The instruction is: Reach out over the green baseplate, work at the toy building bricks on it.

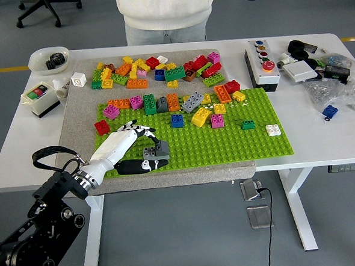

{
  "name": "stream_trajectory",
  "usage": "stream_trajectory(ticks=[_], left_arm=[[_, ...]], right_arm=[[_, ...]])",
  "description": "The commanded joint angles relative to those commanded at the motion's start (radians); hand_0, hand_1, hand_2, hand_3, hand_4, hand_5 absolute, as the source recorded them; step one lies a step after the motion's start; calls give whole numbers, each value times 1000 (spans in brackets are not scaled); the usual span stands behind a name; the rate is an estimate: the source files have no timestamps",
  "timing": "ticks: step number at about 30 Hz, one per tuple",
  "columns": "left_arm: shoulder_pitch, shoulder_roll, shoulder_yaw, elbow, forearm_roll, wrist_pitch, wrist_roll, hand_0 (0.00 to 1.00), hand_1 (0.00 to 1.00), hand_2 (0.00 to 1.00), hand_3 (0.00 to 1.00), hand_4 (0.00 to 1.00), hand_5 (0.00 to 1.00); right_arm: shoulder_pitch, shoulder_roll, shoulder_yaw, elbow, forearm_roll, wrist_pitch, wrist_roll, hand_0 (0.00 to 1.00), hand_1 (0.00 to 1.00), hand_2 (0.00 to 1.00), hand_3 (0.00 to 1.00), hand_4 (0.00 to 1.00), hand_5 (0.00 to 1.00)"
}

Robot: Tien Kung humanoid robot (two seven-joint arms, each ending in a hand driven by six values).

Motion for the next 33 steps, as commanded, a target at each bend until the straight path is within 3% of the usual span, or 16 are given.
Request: stream_trajectory(ticks=[33], left_arm=[[3, -14, 7, 15, -15, -5, 6, 998, 891, 856, 622, 998, 809]], right_arm=[[-2, 1, -3, 0, -2, 1, 1, 736, 613, 632, 534, 763, 503]])
